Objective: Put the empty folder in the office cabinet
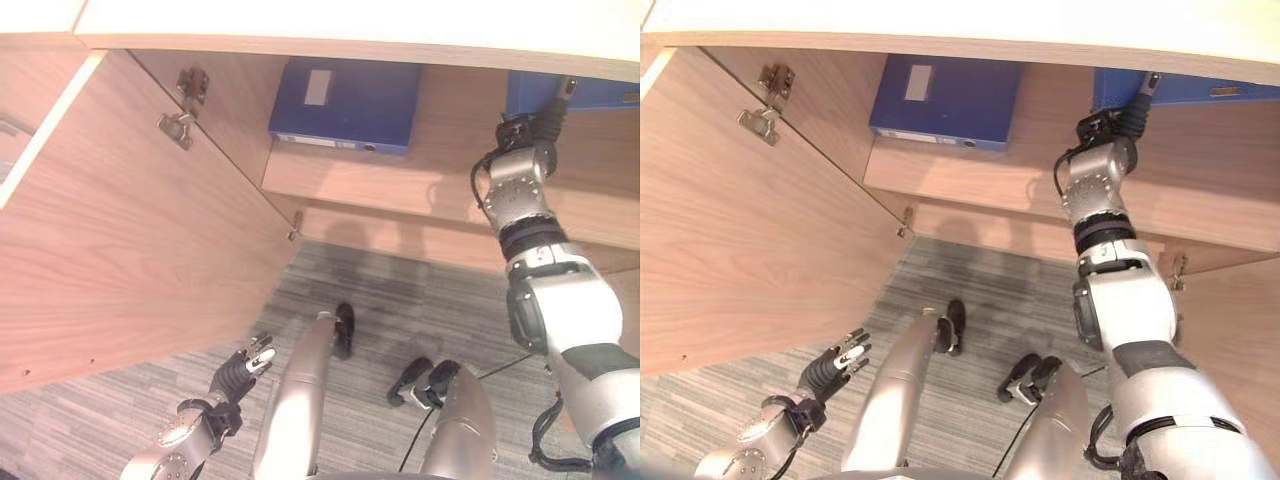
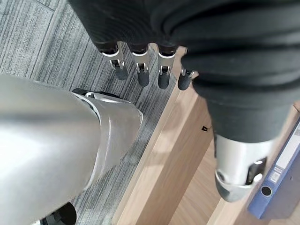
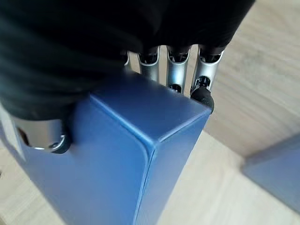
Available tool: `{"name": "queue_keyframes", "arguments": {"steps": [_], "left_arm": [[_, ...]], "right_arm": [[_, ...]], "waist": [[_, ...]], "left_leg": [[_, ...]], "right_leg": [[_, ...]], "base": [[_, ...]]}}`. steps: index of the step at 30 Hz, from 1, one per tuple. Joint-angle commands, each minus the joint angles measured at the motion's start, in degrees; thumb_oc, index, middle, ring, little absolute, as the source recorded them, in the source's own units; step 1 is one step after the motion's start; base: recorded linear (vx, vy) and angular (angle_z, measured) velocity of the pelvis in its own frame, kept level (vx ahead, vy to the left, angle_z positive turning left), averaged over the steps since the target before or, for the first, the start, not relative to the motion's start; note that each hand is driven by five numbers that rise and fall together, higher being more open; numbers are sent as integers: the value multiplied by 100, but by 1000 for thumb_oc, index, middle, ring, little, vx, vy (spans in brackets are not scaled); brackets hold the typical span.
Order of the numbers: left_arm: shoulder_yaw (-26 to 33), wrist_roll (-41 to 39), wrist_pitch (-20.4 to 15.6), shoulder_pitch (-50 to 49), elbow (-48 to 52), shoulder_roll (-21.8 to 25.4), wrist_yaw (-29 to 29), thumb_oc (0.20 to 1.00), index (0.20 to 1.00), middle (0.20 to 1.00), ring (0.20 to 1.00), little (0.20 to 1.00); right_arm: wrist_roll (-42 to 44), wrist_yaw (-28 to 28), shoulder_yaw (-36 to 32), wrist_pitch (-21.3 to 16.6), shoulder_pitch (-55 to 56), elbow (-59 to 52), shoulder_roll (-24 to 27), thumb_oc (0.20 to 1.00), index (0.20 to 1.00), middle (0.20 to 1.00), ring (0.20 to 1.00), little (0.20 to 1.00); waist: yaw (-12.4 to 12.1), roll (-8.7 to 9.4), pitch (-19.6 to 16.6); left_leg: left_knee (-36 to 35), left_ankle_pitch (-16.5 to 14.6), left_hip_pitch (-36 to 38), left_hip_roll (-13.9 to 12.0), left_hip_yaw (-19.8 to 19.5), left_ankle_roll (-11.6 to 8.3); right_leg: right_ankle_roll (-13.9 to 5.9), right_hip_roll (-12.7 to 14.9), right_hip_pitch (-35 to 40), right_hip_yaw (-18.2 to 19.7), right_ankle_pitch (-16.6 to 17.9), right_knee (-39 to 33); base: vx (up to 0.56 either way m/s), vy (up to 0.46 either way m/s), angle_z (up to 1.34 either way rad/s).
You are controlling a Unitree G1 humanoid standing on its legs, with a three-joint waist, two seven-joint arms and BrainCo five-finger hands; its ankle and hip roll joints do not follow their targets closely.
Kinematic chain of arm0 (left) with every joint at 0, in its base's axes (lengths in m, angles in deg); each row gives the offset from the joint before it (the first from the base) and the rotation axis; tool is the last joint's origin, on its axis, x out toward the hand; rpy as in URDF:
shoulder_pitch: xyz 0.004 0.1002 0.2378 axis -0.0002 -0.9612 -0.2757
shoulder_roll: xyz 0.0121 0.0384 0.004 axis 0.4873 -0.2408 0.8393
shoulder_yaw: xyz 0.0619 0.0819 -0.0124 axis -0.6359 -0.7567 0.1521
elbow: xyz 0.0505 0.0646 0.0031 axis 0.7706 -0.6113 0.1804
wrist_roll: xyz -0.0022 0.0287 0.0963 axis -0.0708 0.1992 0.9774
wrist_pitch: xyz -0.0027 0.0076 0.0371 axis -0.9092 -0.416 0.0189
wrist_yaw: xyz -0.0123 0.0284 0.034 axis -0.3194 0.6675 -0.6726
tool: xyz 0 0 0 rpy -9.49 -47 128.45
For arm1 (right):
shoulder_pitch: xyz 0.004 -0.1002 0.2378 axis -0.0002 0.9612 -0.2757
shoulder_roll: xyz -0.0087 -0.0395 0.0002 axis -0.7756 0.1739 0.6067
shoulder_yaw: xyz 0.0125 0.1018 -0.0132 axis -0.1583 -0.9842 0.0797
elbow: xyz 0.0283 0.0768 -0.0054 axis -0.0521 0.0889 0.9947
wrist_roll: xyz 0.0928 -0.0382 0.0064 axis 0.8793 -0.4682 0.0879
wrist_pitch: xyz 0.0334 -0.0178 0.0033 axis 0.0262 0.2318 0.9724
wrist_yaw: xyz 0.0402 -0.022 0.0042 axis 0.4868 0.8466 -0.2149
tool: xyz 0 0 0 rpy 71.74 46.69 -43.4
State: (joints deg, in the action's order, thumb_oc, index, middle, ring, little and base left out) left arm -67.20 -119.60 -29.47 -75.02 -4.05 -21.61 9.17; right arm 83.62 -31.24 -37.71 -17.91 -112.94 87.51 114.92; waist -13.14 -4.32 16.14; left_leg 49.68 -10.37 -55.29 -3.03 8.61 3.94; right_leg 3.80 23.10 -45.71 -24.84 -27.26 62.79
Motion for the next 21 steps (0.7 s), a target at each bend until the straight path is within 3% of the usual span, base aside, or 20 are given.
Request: {"name": "queue_keyframes", "arguments": {"steps": [1,9,19,20,21], "left_arm": [[-81,-174,-99,-174,472,390,-108,1000,1000,1000,1000,1000],[-322,-247,-210,56,536,417,-377,1000,1000,1000,1000,1000],[-529,-279,-328,179,533,399,-632,1000,1000,1000,1000,1000],[-561,-301,-330,191,543,417,-642,1000,1000,1000,1000,1000],[-561,-306,-336,193,547,426,-638,1000,1000,1000,1000,1000]], "right_arm": [[75,28,82,-146,-585,-246,327,200,200,200,200,200],[395,442,-280,-156,-573,330,-264,200,200,200,200,200],[441,773,-449,-118,-402,494,-579,200,200,200,200,200],[440,730,-438,-101,-352,440,-616,1000,1000,1000,1000,1000],[440,714,-419,-106,-351,411,-612,1000,1000,1000,1000,1000]], "waist": [[-199,27,-67],[-216,-75,75],[-189,-157,233],[-184,-172,258],[-186,-173,264]], "left_leg": [[316,-904,311,-104,-230,110],[357,-945,340,-81,-231,140],[461,-1003,255,-55,-207,186],[482,-1013,235,-61,-210,192],[493,-1015,230,-62,-210,195]], "right_leg": [[-24,-286,356,526,216,-805],[-36,-310,410,553,216,-819],[-22,-303,297,653,219,-725],[-21,-296,275,665,212,-702],[-19,-293,270,669,213,-697]], "base": [[0,0,0],[-7,1,2],[-2,0,0],[0,0,0],[0,0,0]]}}
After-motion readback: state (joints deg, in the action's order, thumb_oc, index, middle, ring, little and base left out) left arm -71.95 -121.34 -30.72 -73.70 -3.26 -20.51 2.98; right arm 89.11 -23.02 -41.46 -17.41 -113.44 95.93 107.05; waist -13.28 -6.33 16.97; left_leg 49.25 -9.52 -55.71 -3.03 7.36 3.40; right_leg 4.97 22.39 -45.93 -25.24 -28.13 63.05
